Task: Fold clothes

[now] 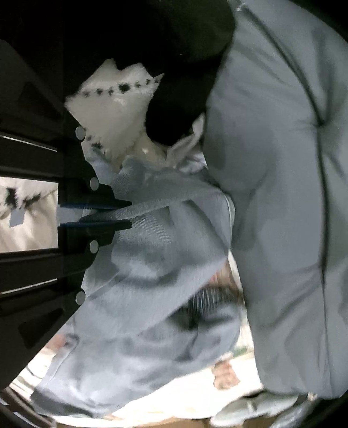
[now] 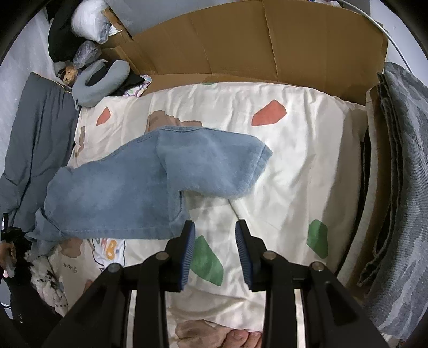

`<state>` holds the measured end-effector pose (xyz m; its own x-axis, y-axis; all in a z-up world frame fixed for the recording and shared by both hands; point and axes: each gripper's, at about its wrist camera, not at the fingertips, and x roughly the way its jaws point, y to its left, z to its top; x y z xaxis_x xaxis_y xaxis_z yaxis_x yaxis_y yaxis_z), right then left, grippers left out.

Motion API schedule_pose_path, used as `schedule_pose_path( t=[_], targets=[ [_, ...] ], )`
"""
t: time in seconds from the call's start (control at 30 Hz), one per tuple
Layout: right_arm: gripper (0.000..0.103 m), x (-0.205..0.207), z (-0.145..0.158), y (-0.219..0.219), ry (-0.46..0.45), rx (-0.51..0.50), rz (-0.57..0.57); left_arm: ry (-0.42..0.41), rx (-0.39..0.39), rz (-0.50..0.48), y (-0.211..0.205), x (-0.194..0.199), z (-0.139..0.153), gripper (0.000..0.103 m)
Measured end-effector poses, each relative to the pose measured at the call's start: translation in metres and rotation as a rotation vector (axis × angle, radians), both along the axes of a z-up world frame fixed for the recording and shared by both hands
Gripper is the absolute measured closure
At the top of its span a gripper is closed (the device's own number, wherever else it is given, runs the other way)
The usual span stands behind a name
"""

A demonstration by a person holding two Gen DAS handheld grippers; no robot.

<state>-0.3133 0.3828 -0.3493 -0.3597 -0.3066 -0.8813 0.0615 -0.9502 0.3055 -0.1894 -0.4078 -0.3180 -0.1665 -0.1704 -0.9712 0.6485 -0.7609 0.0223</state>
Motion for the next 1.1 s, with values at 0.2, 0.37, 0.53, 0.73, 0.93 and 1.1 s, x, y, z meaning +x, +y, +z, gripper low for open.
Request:
schedule_pose_path(
  t=[0.2, 0.37, 0.53, 0.73, 0.93, 1.1],
  targets=[
    [0.074, 0.001, 0.0, -0.006, 0.008, -0.01, 0.018, 0.022, -0.018, -0.097, 0.033, -0.009, 0.019, 0.098],
    [0.074, 0.0, 0.005, -0.011, 0.029, -0.015, 0.044, 0.066, 0.012, -0.132, 0.067, -0.012, 0.036, 0.098],
    [0.074, -0.003, 0.005, -0.015, 0.031, -0.024, 0.058, 0.124, 0.065, -0.165, 0.104, -0.011, 0.045, 0.098],
    [0.074, -0.002, 0.001, -0.022, 0.021, -0.017, 0.078, 0.185, 0.162, -0.183, 0.141, -0.013, 0.04, 0.098],
    [0.074, -0.001, -0.002, -0.029, 0.008, -0.001, 0.101, 0.244, 0.257, -0.234, 0.186, -0.02, 0.032, 0.098],
    [0.074, 0.002, -0.002, -0.036, 0.002, 0.033, 0.144, 0.276, 0.322, -0.247, 0.214, -0.024, 0.006, 0.098]
  ],
)
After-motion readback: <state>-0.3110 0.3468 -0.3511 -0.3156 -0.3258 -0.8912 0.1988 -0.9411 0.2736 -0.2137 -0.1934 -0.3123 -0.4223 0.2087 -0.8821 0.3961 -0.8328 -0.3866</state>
